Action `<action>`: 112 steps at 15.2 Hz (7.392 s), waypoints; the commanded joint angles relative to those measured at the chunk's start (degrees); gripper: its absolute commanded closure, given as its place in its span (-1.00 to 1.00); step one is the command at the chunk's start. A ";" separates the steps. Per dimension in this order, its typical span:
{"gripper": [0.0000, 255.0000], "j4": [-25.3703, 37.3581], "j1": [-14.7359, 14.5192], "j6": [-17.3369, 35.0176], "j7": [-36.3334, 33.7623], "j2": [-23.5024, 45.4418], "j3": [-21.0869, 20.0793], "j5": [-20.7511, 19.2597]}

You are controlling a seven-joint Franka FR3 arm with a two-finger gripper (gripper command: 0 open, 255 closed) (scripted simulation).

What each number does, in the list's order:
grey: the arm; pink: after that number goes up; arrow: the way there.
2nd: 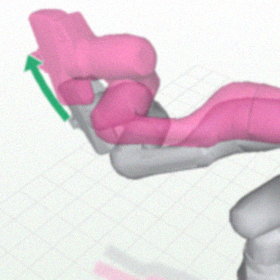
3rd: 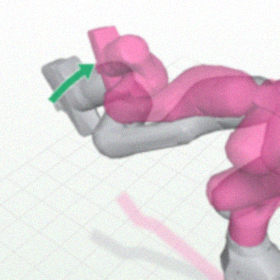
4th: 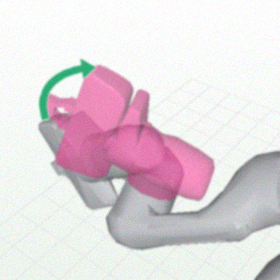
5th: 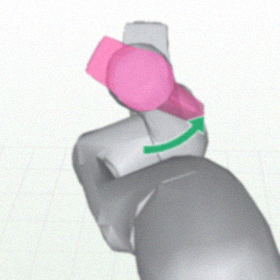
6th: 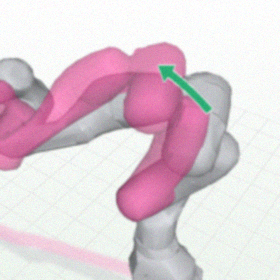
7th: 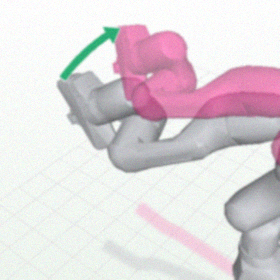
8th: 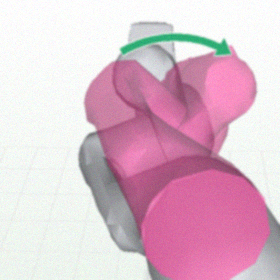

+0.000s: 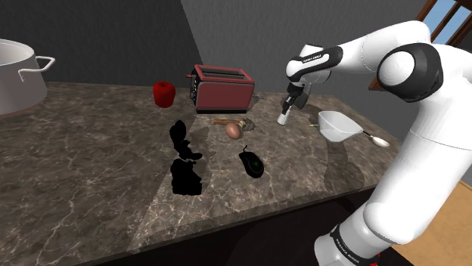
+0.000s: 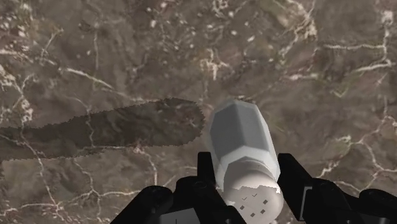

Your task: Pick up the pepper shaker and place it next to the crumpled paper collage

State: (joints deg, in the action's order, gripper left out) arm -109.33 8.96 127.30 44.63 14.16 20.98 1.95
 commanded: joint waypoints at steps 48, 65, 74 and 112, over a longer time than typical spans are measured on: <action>1.00 12.66 -9.79 -26.02 -17.34 -13.10 -6.48 -6.38; 1.00 16.81 -21.25 -29.25 -39.77 -10.17 -17.49 -7.40; 1.00 26.54 -27.22 -32.25 -50.05 -2.39 -22.01 -8.02; 1.00 2.85 -26.97 -4.41 -52.89 1.88 -21.73 -9.14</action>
State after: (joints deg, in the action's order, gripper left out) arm -106.14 -18.00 122.10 -8.13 15.62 -0.76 -7.12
